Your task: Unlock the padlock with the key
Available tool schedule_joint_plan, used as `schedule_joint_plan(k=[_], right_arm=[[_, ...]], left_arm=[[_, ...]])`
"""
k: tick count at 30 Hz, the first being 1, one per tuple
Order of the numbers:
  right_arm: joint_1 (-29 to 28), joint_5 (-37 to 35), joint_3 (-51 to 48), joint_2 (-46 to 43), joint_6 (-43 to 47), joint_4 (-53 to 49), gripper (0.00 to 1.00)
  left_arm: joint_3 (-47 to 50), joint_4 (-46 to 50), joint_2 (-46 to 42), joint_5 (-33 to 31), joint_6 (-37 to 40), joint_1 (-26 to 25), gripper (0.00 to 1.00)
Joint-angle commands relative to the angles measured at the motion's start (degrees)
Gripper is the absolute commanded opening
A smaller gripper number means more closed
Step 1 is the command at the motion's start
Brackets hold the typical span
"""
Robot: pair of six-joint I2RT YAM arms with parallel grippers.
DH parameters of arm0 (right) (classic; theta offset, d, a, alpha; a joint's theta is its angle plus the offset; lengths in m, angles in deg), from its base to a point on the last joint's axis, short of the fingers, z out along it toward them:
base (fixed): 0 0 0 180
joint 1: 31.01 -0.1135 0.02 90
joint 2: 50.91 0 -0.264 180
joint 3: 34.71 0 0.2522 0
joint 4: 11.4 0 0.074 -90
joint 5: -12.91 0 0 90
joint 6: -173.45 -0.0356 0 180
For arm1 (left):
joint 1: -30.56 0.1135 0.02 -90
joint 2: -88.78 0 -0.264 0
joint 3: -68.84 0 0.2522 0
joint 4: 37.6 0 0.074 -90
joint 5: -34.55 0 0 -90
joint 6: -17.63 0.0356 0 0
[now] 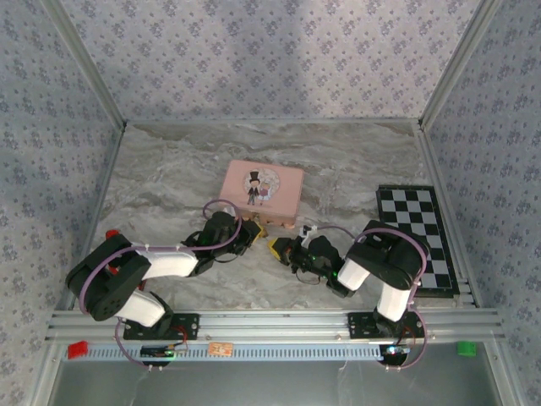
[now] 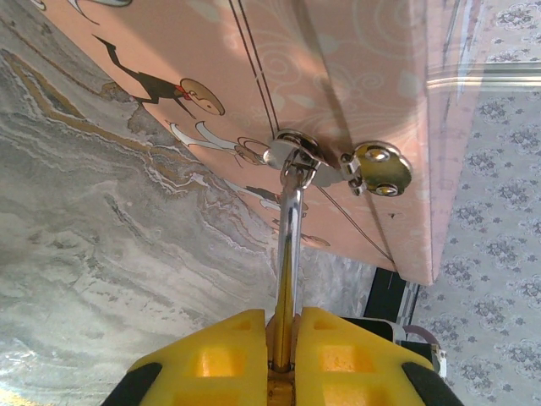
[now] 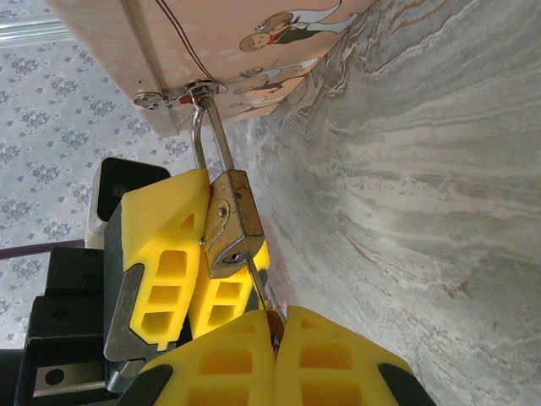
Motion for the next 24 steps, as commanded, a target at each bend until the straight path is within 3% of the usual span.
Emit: schedule_joint_plan(k=[1,24], right_arm=[[0.0,-1.1,0.4,0.6,-0.5,1.2,0.00],[1.2,-0.3,0.5,-0.9,-0.2,1.1,0.00]], left_arm=[[0.7,-0.7,-1.1,1.9,-0.5,-1.3,0.00],[0.2,-1.9,0.9,2.6,-0.7,-1.3,0.00]])
